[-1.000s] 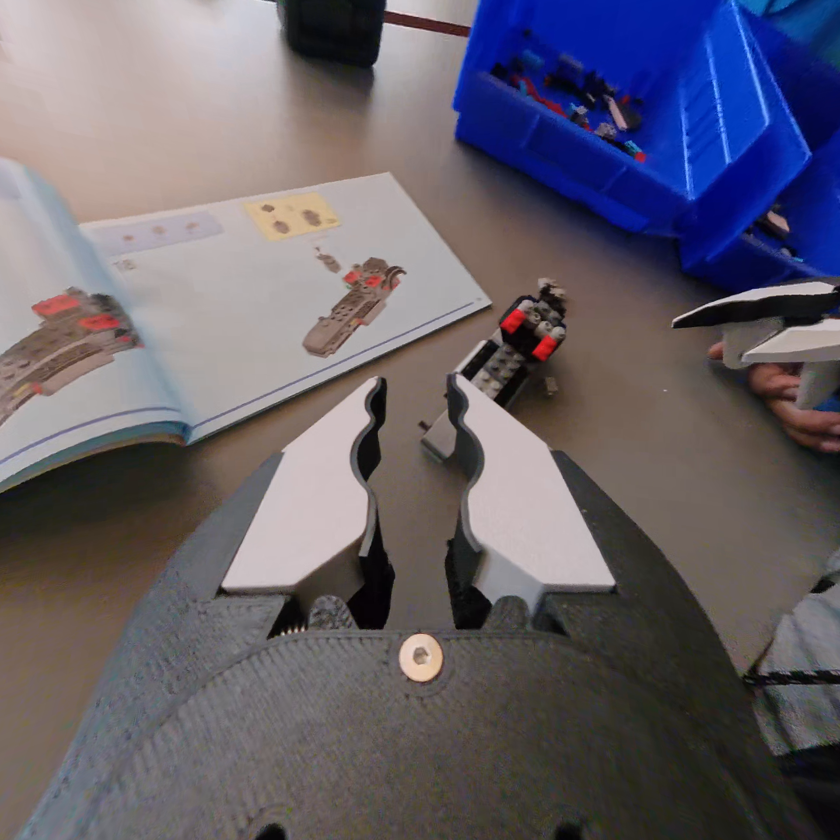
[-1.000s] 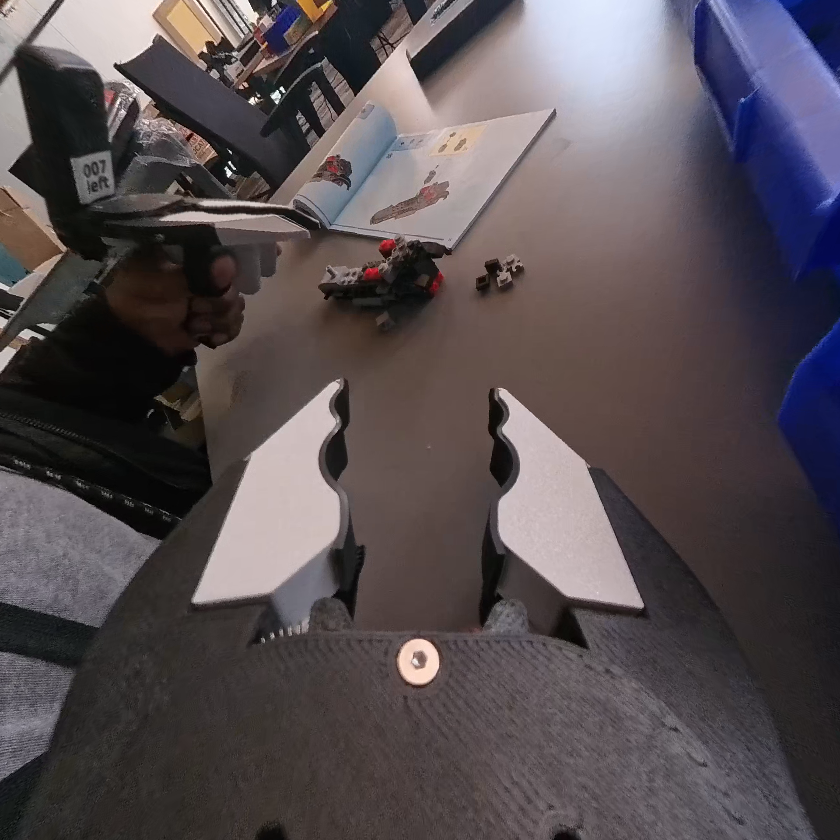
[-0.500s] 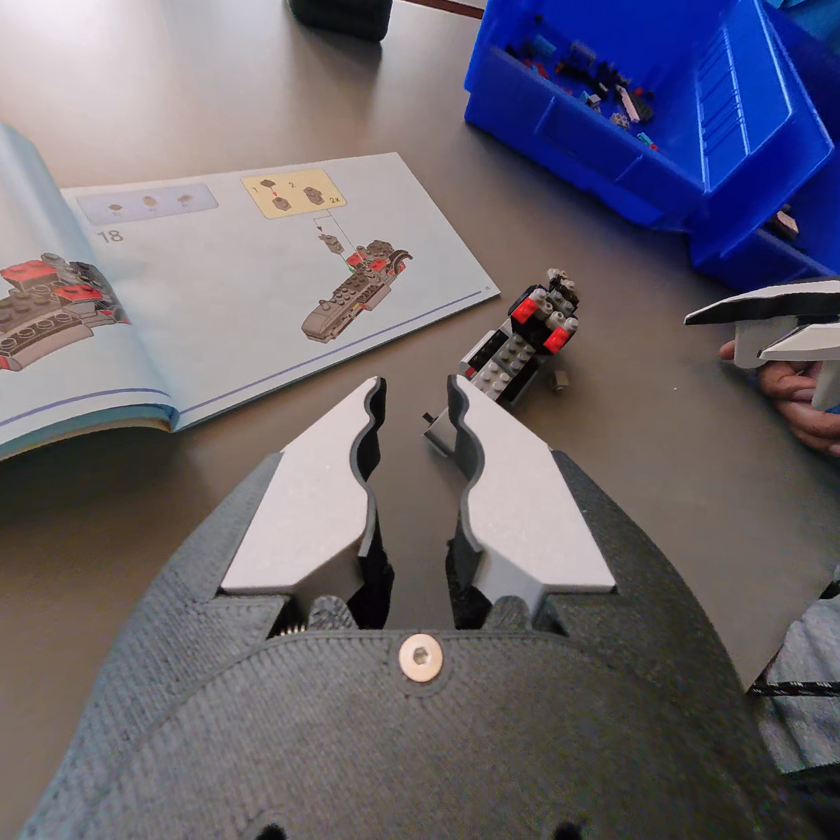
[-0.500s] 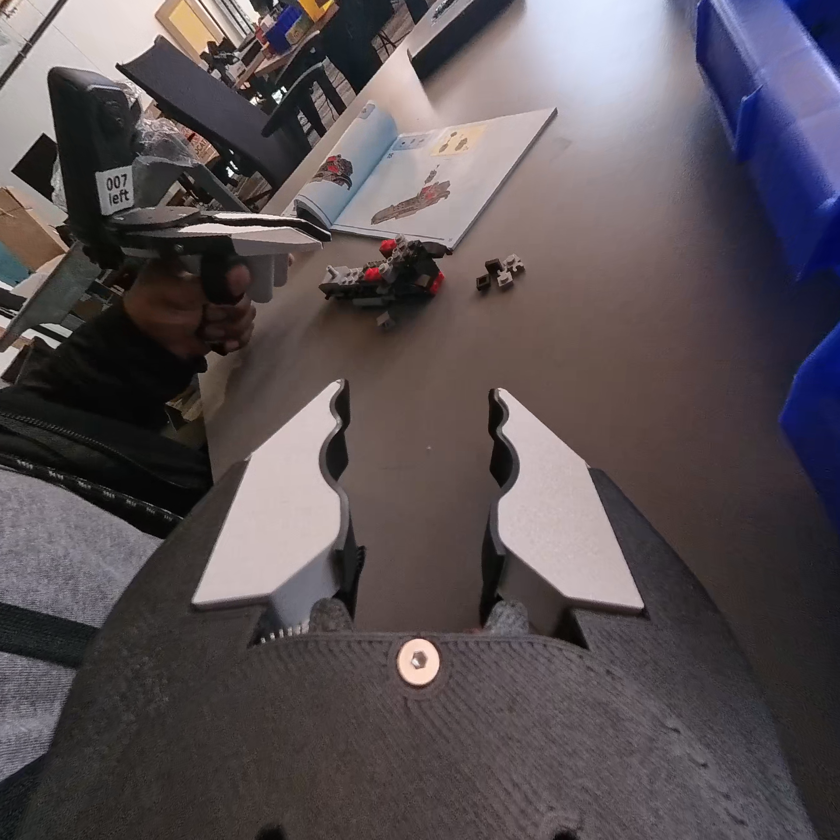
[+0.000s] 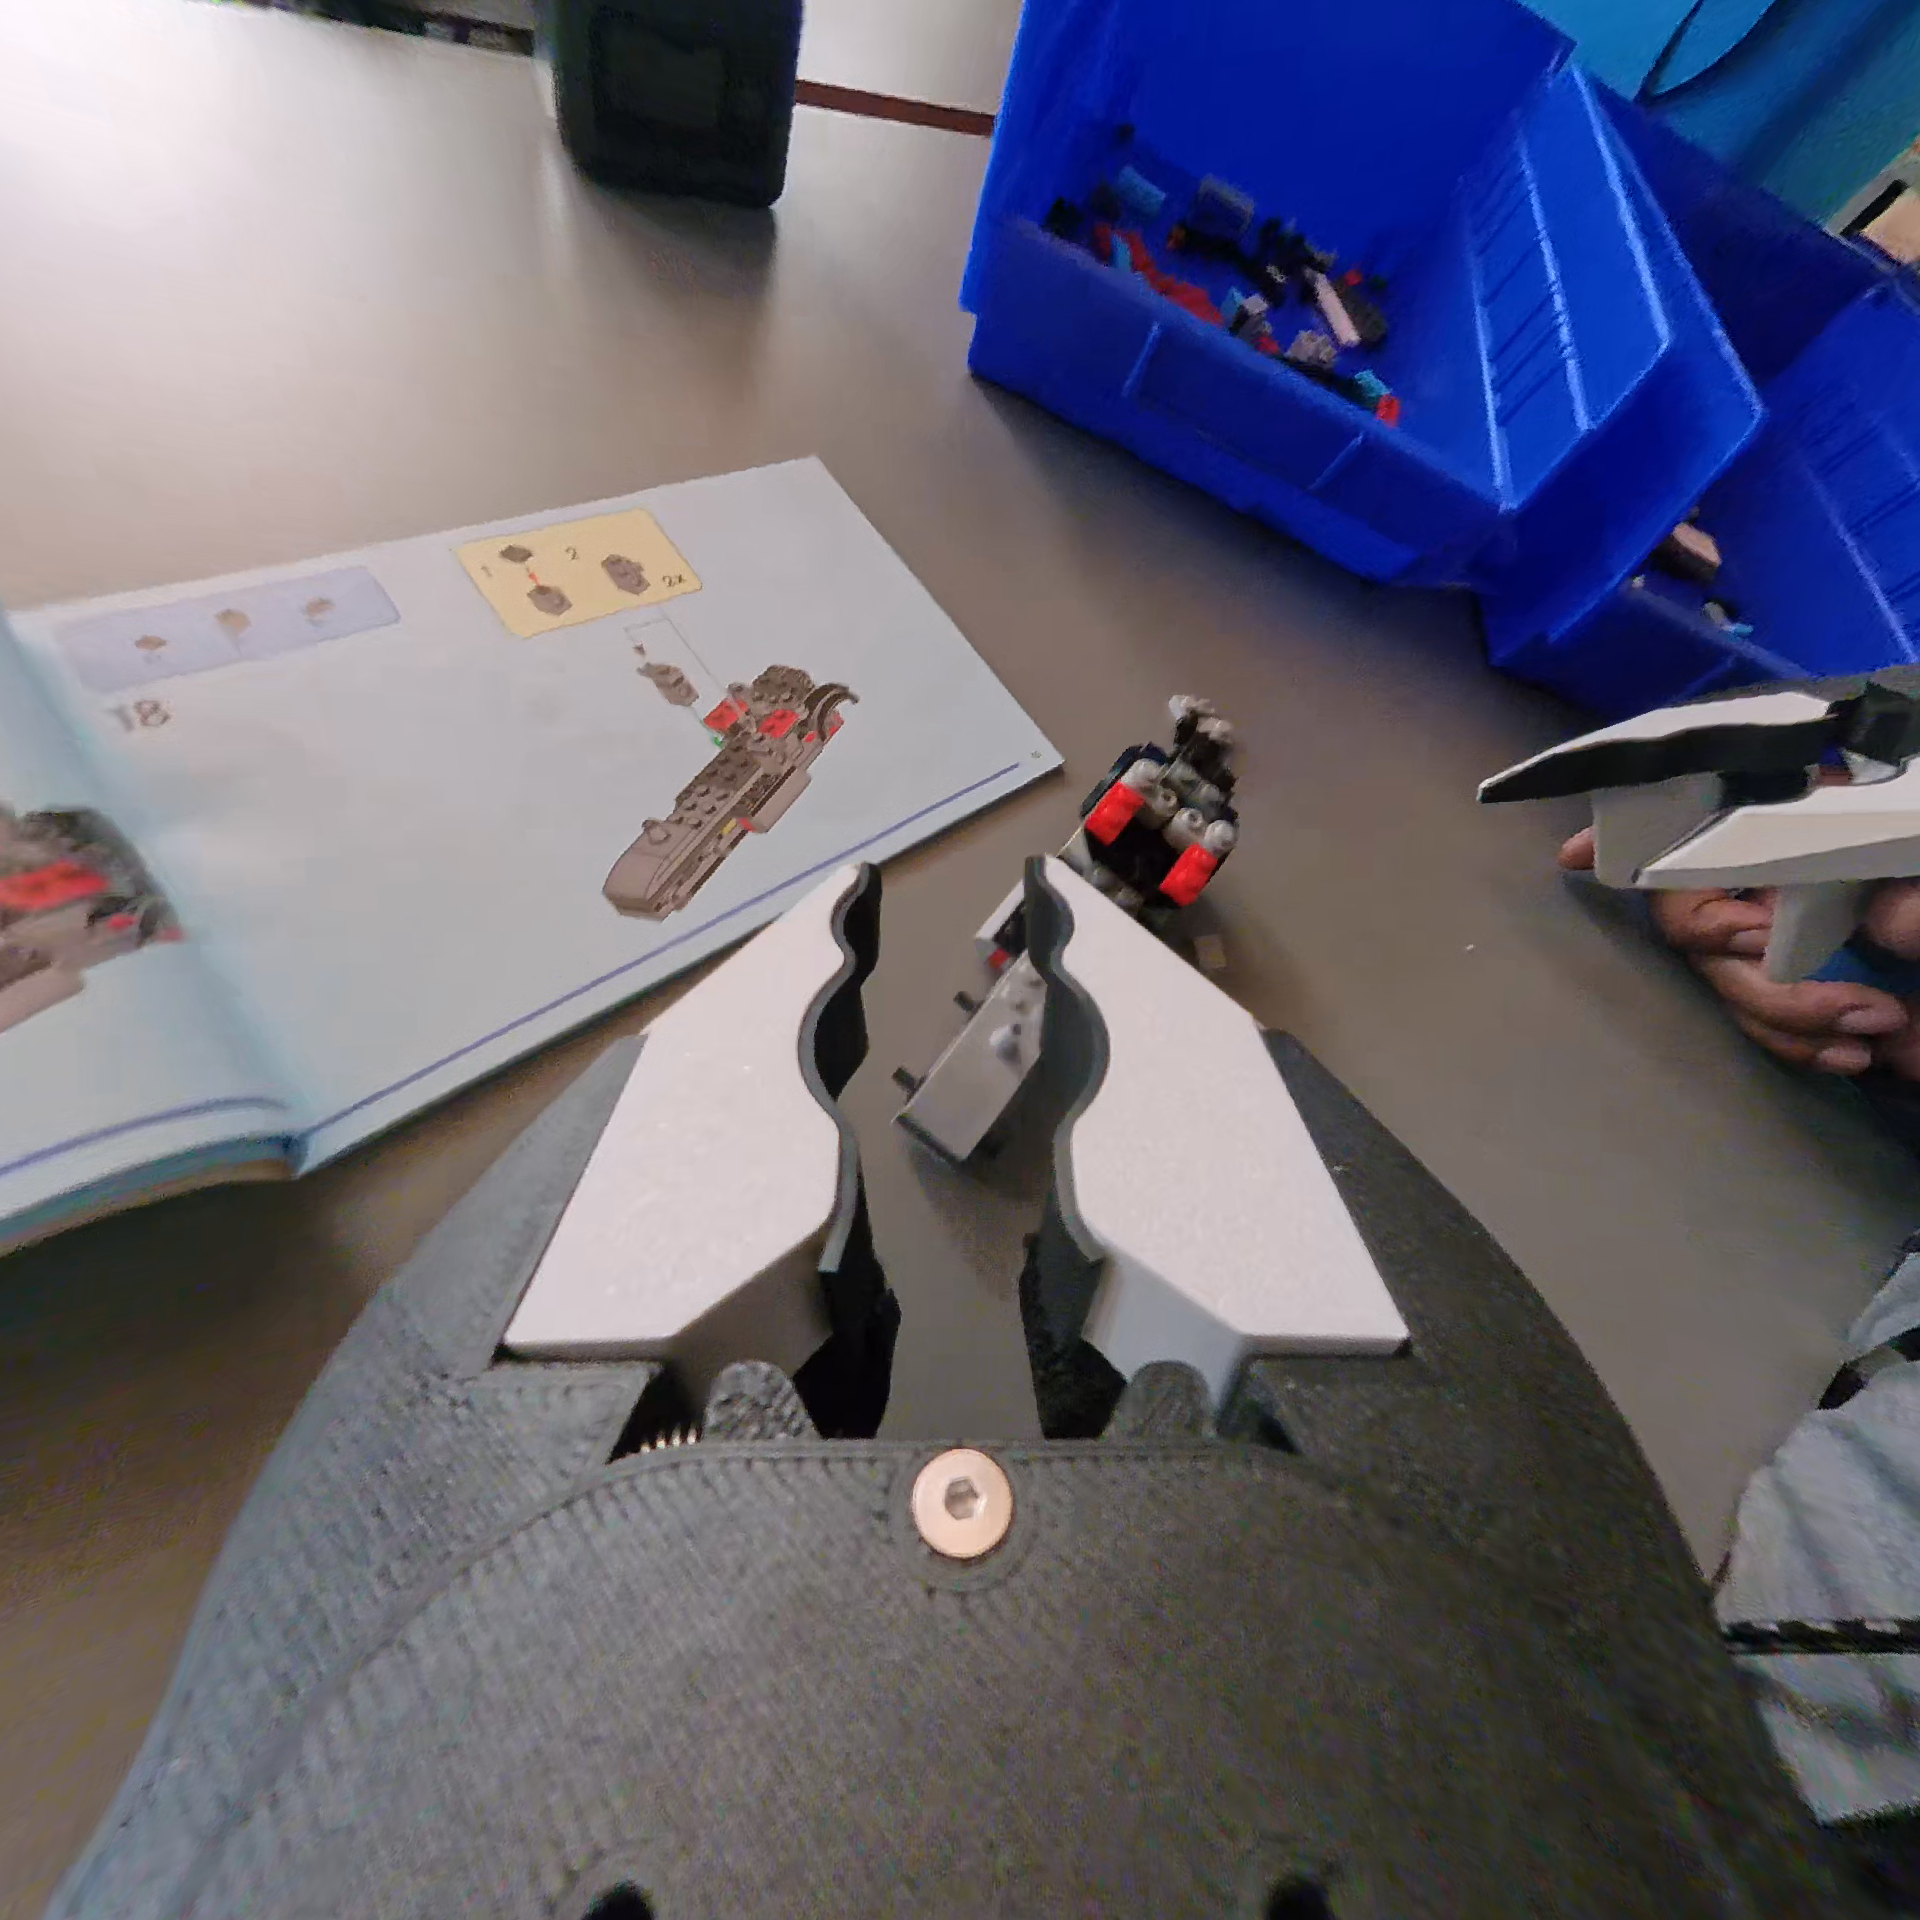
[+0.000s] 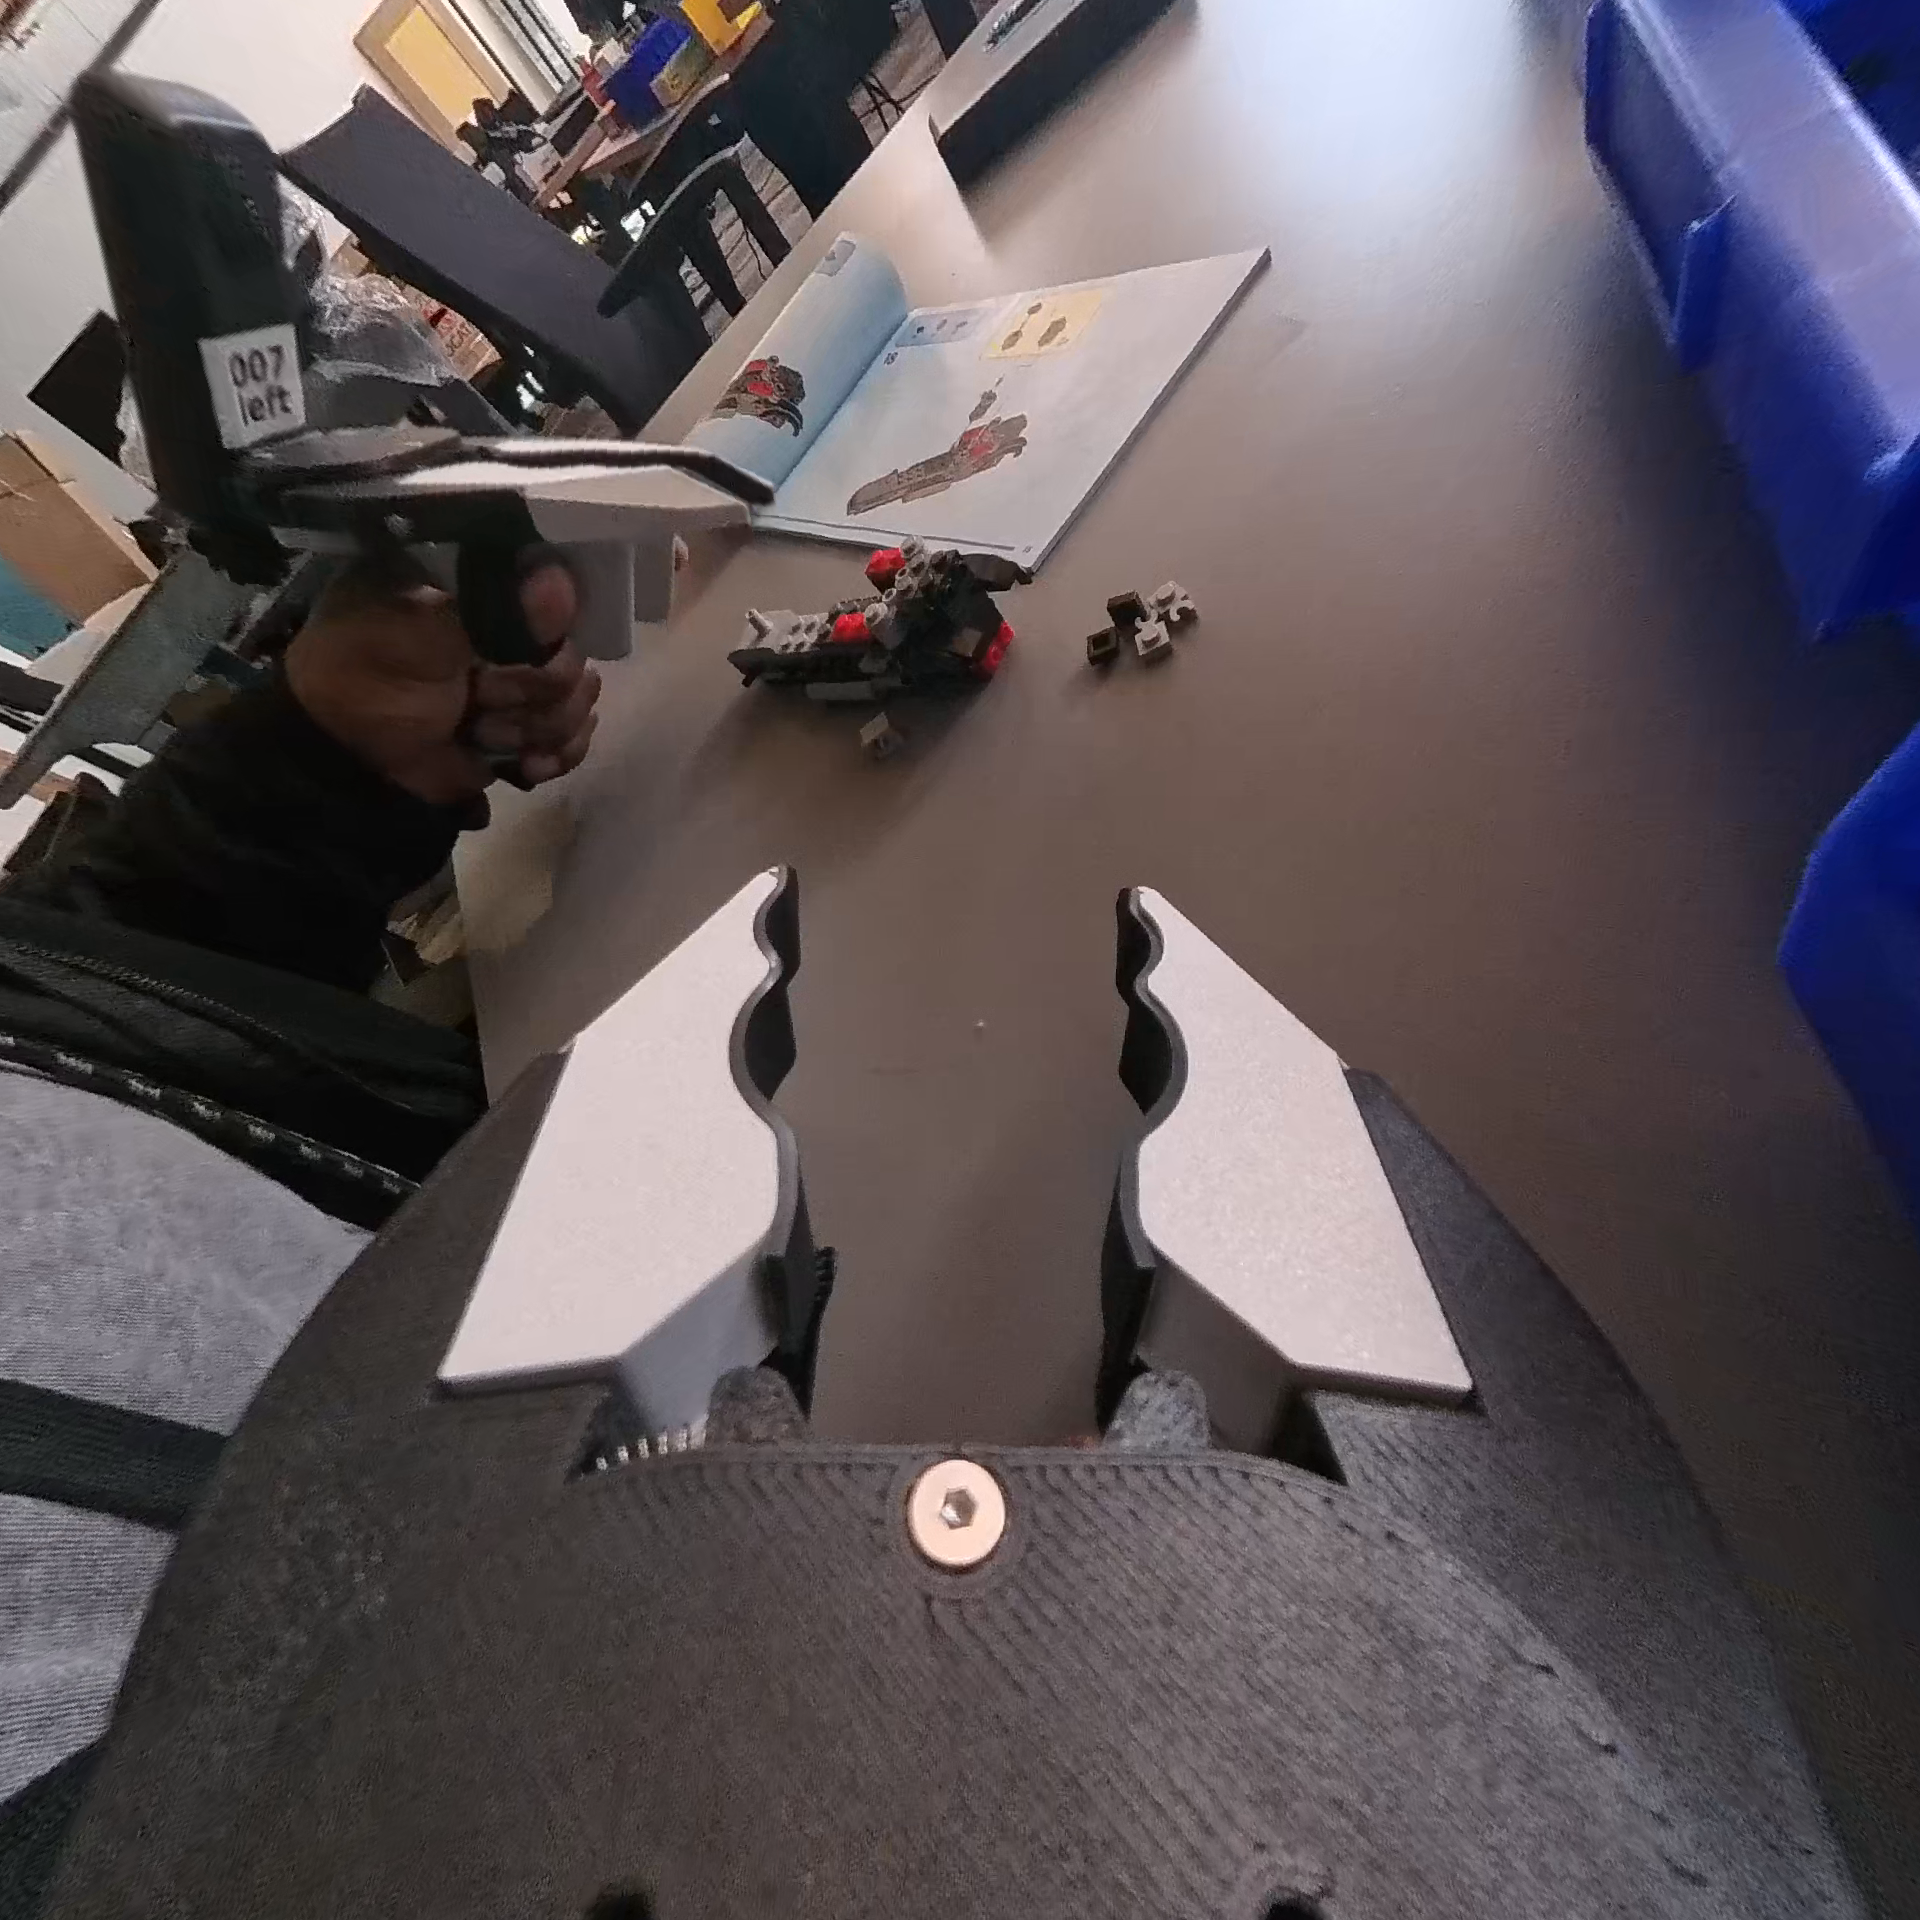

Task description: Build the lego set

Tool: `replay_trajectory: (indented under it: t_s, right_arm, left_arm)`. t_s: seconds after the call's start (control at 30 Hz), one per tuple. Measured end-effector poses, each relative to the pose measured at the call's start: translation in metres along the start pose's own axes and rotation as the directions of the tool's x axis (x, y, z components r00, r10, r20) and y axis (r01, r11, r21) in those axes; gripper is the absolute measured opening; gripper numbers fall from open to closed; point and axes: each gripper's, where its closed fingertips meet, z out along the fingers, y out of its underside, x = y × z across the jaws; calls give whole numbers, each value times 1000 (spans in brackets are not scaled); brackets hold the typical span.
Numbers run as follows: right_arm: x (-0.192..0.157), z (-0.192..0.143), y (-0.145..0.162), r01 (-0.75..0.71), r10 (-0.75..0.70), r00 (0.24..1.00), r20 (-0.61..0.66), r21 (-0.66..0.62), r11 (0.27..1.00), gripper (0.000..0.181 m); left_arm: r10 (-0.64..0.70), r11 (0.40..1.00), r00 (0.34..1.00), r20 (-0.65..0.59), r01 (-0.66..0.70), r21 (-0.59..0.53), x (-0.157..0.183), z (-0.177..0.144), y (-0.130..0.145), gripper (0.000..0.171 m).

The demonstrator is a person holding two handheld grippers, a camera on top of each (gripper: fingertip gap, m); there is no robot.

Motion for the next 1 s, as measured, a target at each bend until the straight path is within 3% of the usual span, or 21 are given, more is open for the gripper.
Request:
replay_trajectory:
  t_s: [0.2, 0.4, 1.0]
  right_arm:
    - [0, 0, -1, -2, 2, 1000, 3, 5, 1000, 62]
    - [0, -2, -2, -4, 4, 1000, 8, 18, 1000, 62]
    - [0, -5, -5, -29, 28, 999, 31, 37, 999, 62]
  left_arm:
    - [82, 996, 992, -93, -80, 30, 41, 19, -25, 29]
    - [133, 991, 972, -192, -130, 24, 78, 42, -32, 29]
    - [150, 988, 969, -199, -153, -1, 77, 63, -44, 30]
